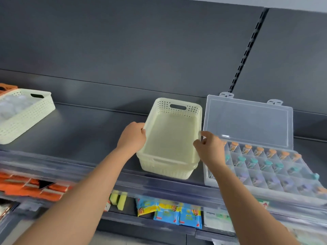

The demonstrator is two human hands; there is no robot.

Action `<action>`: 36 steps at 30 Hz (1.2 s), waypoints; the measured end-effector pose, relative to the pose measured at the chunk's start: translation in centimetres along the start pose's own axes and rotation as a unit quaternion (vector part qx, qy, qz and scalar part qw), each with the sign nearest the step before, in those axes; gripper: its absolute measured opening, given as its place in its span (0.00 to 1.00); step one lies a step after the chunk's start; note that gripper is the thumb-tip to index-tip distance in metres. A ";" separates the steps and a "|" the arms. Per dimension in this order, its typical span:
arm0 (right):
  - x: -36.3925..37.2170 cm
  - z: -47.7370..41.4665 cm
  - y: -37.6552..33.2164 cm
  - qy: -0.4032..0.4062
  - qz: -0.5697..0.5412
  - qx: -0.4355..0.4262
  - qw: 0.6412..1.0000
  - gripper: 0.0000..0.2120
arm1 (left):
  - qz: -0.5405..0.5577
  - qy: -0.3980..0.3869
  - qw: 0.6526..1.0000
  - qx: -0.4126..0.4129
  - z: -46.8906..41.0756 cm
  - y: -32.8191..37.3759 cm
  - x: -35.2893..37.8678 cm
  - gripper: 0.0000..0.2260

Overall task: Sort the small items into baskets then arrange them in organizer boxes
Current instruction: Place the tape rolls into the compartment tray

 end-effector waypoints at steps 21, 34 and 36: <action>14.3 -3.1 -17.3 -0.075 0.320 -0.228 0.916 0.19 | -0.279 0.048 0.955 -0.094 2.9 -11.7 -10.5 0.13; 39.0 2.7 -35.8 -0.190 0.334 -0.392 0.836 0.15 | -0.306 0.054 0.923 -0.226 11.0 -33.4 -25.2 0.12; 42.0 2.9 -37.9 -0.200 0.336 -0.384 0.836 0.14 | -0.300 0.054 0.925 -0.226 11.3 -36.3 -27.4 0.14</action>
Point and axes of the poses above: each hand's wrist, its own z-axis away from the middle knuckle, its own x-axis out of the palm, y = z × x, the point moved 10 cm from there along -z, towards the middle knuckle, and after that the axes turned 13 degrees about -y, right-handed, at the moved point
